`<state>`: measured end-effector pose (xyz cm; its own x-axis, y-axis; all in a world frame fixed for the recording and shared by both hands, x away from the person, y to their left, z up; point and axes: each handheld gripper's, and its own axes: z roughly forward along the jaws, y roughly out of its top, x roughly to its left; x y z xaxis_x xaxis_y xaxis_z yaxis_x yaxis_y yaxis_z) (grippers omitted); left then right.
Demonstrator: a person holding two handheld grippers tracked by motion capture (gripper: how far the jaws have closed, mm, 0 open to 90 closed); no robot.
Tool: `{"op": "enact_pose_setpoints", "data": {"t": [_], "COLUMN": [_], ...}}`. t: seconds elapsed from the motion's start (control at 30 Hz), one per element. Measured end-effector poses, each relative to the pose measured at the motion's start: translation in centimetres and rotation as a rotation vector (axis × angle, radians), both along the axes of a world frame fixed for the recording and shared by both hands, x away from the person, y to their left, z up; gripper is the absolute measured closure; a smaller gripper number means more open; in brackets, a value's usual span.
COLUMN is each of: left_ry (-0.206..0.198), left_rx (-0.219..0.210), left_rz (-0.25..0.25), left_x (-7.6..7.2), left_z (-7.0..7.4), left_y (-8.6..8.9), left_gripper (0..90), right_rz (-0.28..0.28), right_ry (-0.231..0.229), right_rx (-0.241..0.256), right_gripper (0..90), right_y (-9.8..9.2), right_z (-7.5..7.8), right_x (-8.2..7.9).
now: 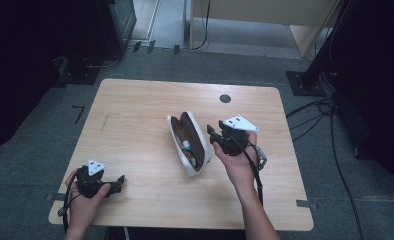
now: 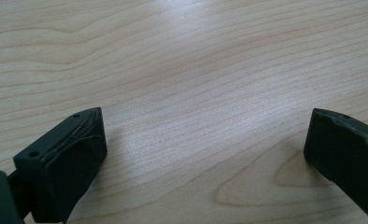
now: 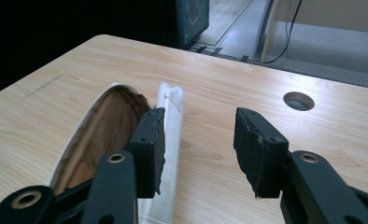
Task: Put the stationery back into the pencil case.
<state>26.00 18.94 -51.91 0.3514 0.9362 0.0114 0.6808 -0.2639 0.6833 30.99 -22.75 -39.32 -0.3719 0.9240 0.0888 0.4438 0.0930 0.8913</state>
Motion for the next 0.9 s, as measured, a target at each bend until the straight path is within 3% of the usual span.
{"op": "enact_pose_setpoints", "data": {"t": [0.3, 0.37, 0.5, 0.63, 0.77, 0.9], "left_ry": [0.0, 0.0, 0.0, 0.0, 0.0, 0.001], "left_rx": [0.001, 0.001, 0.0, -0.001, 0.0, 0.0], "left_rz": [0.0, 0.0, 0.001, 0.001, 0.0, 0.0], "left_x": [0.0, 0.0, 0.0, 0.0, 0.0, 0.0], "left_z": [0.0, 0.0, 0.0, 0.0, 0.0, 0.0], "left_y": [0.0, 0.0, 0.0, 0.0, 0.0, 0.0], "left_gripper": [0.0, 0.0, 0.0, 0.0, 0.0, 0.0], "right_rz": [-0.059, -0.055, -0.062, -0.079, -0.135, -0.17], "right_ry": [-0.021, -0.01, -0.028, 0.016, 0.058, 0.087], "right_rx": [-0.008, 0.001, -0.033, 0.005, -0.035, -0.035], "right_gripper": [42.3, 37.1, 22.1, 13.1, 1.4, 0.0], "right_y": [-2.4, -2.8, -3.5, -4.4, -5.6, -7.1], "right_z": [-0.7, -0.9, -1.4, -1.9, -2.6, -3.4], "right_x": [-0.3, -0.3, -0.5, -0.7, -0.8, -1.2]}}
